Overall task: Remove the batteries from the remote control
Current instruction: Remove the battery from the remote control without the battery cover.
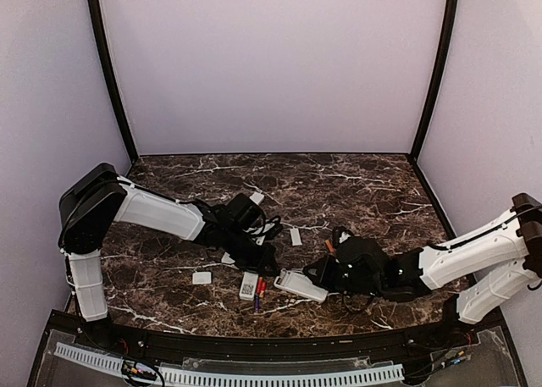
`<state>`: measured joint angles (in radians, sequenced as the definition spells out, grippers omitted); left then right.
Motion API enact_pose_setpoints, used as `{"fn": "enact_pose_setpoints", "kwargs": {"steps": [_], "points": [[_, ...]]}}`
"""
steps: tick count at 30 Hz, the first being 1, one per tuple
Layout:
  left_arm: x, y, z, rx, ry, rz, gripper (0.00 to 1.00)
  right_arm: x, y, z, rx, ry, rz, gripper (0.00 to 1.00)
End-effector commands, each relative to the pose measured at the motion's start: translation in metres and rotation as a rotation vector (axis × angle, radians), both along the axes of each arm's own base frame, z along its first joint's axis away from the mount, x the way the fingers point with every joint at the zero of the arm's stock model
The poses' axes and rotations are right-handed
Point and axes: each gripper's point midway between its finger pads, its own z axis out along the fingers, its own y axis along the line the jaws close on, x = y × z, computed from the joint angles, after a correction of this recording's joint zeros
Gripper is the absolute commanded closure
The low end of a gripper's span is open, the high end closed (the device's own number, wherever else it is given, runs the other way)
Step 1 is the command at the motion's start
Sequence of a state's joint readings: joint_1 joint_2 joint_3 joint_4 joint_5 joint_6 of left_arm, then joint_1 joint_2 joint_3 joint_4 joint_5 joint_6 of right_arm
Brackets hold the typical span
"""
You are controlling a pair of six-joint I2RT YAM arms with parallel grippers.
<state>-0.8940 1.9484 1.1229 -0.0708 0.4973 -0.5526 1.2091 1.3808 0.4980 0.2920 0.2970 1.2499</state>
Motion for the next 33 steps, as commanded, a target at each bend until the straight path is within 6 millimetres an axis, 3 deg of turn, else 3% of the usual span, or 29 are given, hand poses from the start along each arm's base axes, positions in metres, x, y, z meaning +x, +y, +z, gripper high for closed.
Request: {"fn": "enact_pose_setpoints", "kwargs": {"steps": [1, 19, 26, 33], "points": [[-0.010, 0.003, -0.008, 0.020, 0.017, -0.011, 1.00, 0.000, -0.003, 0.002, -0.101, 0.004, -0.002, 1.00], [-0.010, 0.003, -0.007, 0.015, 0.013, -0.020, 1.00, -0.003, 0.012, -0.016, -0.166, 0.051, 0.016, 1.00], [-0.012, 0.004, -0.009, 0.023, 0.016, -0.022, 1.00, -0.001, 0.014, -0.017, -0.064, 0.019, 0.003, 1.00], [-0.012, 0.004, -0.009, 0.023, 0.018, -0.017, 1.00, 0.001, 0.015, -0.001, 0.072, -0.057, 0.012, 1.00]]}}
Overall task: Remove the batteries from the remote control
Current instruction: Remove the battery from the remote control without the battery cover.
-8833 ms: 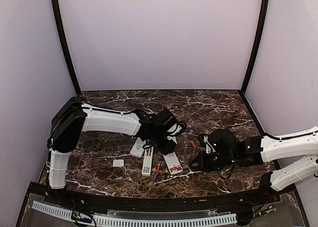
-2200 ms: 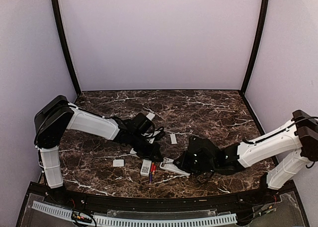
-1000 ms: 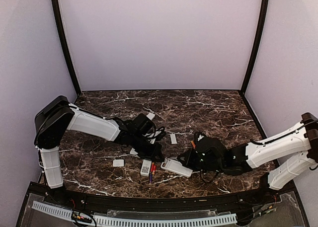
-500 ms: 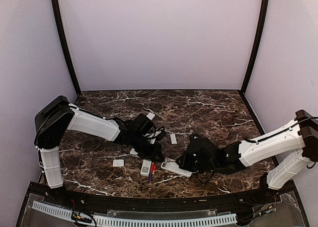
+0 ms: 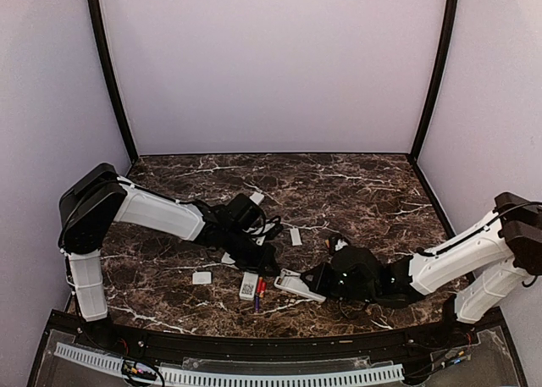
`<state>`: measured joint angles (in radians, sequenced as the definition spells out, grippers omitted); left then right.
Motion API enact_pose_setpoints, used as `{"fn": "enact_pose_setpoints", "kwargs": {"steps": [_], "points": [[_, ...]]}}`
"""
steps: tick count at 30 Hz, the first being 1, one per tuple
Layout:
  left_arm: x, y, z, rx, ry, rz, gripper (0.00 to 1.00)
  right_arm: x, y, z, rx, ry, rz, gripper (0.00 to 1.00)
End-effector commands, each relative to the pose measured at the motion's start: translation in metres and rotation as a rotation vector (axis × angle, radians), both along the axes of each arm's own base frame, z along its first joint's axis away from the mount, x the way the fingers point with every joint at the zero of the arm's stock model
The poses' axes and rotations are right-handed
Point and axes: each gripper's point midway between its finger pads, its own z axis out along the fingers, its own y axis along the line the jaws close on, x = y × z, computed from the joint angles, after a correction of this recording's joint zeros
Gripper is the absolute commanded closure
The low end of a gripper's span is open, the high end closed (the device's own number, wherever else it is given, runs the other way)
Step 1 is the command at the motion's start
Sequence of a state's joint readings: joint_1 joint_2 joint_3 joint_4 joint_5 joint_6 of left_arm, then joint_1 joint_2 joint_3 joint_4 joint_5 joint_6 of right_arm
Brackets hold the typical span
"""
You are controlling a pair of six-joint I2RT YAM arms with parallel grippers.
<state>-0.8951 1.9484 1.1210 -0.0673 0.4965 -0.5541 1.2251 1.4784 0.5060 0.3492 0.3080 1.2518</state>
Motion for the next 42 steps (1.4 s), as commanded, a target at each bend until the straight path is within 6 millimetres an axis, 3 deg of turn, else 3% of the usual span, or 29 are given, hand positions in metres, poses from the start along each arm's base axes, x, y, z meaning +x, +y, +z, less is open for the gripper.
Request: {"fn": "enact_pose_setpoints", "kwargs": {"steps": [1, 19, 24, 31, 42], "points": [[-0.011, 0.004, -0.008, 0.021, 0.018, -0.017, 1.00, 0.002, 0.007, 0.021, 0.113, -0.073, 0.008, 1.00], [-0.013, 0.004, -0.016, 0.025, 0.039, -0.015, 1.00, 0.000, 0.014, 0.049, 0.302, -0.185, 0.059, 1.00], [-0.013, 0.005, -0.018, 0.029, 0.039, -0.012, 1.00, 0.001, 0.014, 0.038, 0.209, -0.147, 0.048, 1.00], [-0.013, 0.005, -0.017, 0.025, 0.041, -0.012, 1.00, 0.001, -0.008, 0.028, 0.032, -0.074, -0.012, 1.00], [-0.014, 0.004, -0.016, 0.025, 0.041, -0.019, 1.00, -0.016, -0.001, 0.020, -0.113, -0.015, 0.082, 1.00]]}}
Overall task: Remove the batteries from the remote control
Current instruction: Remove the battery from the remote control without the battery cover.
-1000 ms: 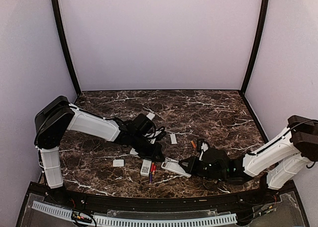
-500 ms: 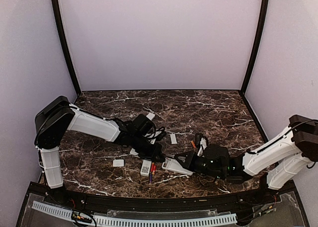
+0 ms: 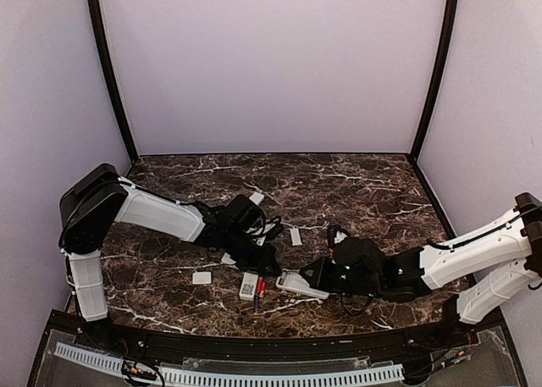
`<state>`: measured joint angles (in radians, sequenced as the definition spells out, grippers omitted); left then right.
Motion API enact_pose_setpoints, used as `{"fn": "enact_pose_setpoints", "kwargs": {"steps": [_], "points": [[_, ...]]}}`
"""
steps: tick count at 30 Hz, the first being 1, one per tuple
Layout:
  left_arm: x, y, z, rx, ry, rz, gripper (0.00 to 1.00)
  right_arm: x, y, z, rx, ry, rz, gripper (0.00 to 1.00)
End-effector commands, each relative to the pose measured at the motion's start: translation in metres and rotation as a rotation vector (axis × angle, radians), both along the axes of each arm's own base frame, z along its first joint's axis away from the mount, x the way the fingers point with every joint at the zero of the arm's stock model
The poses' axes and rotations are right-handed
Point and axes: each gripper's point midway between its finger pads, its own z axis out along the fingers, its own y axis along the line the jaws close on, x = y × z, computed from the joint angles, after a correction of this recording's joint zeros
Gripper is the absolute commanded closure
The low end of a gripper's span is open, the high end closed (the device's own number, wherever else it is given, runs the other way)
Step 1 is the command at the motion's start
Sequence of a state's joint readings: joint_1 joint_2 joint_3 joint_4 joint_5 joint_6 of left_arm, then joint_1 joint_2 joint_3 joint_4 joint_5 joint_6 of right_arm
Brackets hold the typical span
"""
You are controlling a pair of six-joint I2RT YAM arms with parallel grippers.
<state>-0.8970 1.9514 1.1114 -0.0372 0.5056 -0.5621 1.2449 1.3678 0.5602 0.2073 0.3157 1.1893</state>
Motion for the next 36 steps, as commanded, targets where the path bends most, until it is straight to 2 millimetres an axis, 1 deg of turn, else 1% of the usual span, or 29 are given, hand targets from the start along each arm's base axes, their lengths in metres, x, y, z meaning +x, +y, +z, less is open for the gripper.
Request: {"fn": "enact_pose_setpoints", "kwargs": {"steps": [1, 12, 18, 20, 23, 27, 32, 36], "points": [[-0.014, 0.008, -0.017, 0.045, 0.041, -0.018, 1.00, -0.012, -0.004, -0.015, -0.112, 0.037, 0.029, 1.00], [-0.013, 0.007, -0.016, 0.042, 0.042, -0.017, 1.00, -0.013, 0.002, -0.022, -0.157, 0.044, 0.034, 1.00], [-0.014, 0.007, -0.016, 0.042, 0.046, -0.018, 1.00, -0.012, 0.006, -0.032, -0.144, 0.058, 0.020, 1.00], [-0.015, 0.007, -0.016, 0.038, 0.048, -0.018, 1.00, -0.011, 0.005, -0.039, -0.140, 0.069, 0.005, 1.00], [-0.016, 0.008, -0.017, 0.038, 0.053, -0.017, 1.00, -0.010, 0.002, -0.047, -0.090, 0.084, -0.035, 1.00], [-0.017, 0.008, -0.018, 0.038, 0.057, -0.018, 1.00, -0.009, 0.000, -0.053, 0.006, 0.095, -0.074, 1.00], [-0.018, 0.009, -0.019, 0.035, 0.061, -0.015, 1.00, -0.006, 0.000, -0.051, 0.098, 0.070, -0.093, 1.00], [-0.020, 0.010, -0.021, 0.036, 0.070, -0.013, 1.00, -0.002, 0.000, -0.049, 0.128, 0.041, -0.114, 1.00]]}}
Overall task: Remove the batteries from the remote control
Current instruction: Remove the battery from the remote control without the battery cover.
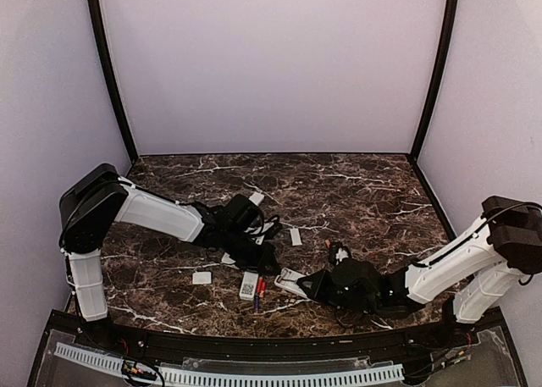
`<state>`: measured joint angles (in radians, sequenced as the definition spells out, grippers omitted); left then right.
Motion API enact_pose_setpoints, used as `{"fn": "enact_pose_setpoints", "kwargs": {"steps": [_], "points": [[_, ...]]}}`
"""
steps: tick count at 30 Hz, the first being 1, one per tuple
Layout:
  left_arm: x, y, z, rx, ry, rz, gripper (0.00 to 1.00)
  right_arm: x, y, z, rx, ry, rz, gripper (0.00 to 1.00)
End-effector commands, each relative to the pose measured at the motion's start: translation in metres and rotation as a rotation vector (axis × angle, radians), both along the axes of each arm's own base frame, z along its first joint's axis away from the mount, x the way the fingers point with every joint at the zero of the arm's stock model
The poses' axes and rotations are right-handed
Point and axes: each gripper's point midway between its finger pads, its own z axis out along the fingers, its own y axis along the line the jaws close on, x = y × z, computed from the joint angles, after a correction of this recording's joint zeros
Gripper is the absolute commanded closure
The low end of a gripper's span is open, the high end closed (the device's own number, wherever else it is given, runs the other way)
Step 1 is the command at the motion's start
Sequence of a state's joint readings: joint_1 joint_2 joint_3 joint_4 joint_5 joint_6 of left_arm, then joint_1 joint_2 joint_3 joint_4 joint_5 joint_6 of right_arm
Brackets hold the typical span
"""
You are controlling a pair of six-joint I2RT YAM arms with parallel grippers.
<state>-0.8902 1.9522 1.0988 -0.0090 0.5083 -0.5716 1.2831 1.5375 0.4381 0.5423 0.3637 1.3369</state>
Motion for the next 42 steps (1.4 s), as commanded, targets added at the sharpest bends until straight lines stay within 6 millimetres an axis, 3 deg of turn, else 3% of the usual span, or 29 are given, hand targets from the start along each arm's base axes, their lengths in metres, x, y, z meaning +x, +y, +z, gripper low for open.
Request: {"fn": "enact_pose_setpoints", "kwargs": {"steps": [1, 8, 18, 25, 28, 31, 36, 39, 42], "points": [[-0.024, 0.009, -0.021, 0.046, 0.073, -0.026, 1.00, 0.004, -0.004, -0.007, 0.029, -0.022, -0.039, 1.00], [-0.026, 0.012, -0.023, 0.052, 0.078, -0.029, 1.00, 0.006, -0.005, 0.002, 0.076, -0.060, -0.057, 1.00], [-0.017, 0.010, -0.017, 0.057, 0.044, -0.015, 1.00, 0.010, -0.022, 0.028, 0.102, -0.115, -0.108, 1.00], [-0.015, 0.009, -0.013, 0.051, 0.029, -0.014, 0.99, 0.011, -0.022, 0.025, 0.080, -0.116, -0.108, 1.00], [-0.005, 0.014, -0.004, 0.058, -0.018, 0.016, 0.90, 0.010, -0.022, 0.024, 0.026, -0.110, -0.102, 1.00], [0.006, 0.020, 0.012, 0.051, -0.081, 0.045, 0.75, 0.010, -0.025, 0.030, -0.019, -0.118, -0.102, 1.00], [0.011, 0.024, 0.029, 0.050, -0.137, 0.043, 0.56, 0.009, -0.035, 0.035, -0.112, -0.114, -0.100, 1.00], [0.009, 0.023, 0.031, 0.036, -0.134, 0.032, 0.50, 0.005, -0.036, 0.037, -0.185, -0.113, -0.068, 1.00], [0.004, 0.020, 0.033, 0.011, -0.115, 0.018, 0.51, 0.000, -0.028, 0.040, -0.203, -0.108, -0.015, 1.00]]}}
